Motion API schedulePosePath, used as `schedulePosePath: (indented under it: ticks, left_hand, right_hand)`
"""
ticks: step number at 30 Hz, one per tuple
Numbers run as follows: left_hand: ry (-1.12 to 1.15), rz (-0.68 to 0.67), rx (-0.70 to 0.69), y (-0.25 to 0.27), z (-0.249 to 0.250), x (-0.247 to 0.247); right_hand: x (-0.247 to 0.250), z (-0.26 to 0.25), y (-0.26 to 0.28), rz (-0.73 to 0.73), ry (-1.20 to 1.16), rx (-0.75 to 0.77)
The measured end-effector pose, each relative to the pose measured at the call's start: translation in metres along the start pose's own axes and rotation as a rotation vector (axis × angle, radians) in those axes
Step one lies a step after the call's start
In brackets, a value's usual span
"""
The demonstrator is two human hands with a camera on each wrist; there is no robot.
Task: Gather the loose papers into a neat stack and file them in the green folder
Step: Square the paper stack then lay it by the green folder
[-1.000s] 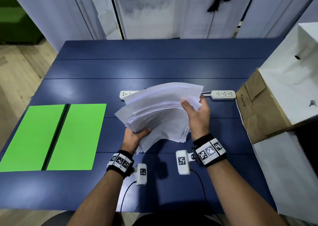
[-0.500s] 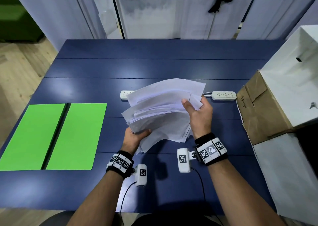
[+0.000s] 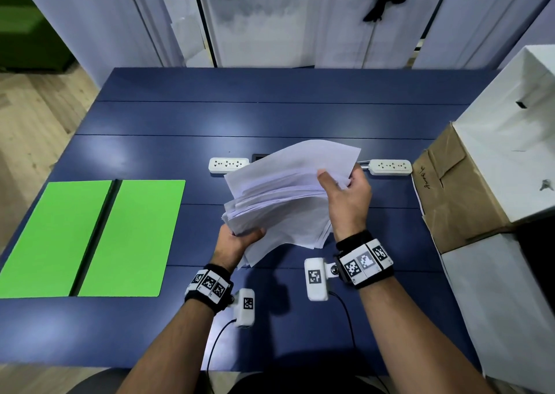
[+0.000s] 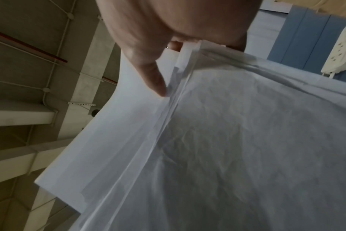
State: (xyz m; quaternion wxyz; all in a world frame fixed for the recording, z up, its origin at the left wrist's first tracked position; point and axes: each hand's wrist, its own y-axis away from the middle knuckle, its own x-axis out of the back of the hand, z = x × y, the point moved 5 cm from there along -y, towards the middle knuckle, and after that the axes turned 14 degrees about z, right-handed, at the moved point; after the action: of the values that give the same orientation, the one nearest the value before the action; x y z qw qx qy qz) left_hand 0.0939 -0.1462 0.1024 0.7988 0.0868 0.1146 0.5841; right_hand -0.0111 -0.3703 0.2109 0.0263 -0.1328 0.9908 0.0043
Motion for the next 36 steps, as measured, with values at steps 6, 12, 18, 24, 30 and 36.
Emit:
schedulePosePath:
  ticks: [6,12,18,24,30,36]
  left_hand:
    - [-0.001,0.007,0.003,0.000,-0.002,0.001]
    - [0.006,0.010,-0.015,0.000,-0.002,0.001]
    - [0.016,-0.006,-0.017,-0.001,-0.002,0.000]
    - [0.027,-0.026,-0.043,0.001,0.000,-0.001]
    - [0.044,-0.015,-0.016,0.004,-0.002,-0.001]
    - [0.001,-0.013,-0.045,0.001,-0.005,0.000]
  right_hand:
    - [-0.002,-0.002,0.002,-0.025,-0.013,-0.015]
    - [0.001,0.004,-0.007,-0.007,0.085,0.024]
    - [-0.003,0.006,-0.010,-0.051,0.003,-0.047]
    - [-0.006,-0.003,-0.009,0.009,-0.026,-0.094]
    - [-0.005,0.003,-0.013,0.062,-0.022,-0.068]
    - [-0.008,0.007,-0.012,0.006,0.032,-0.045]
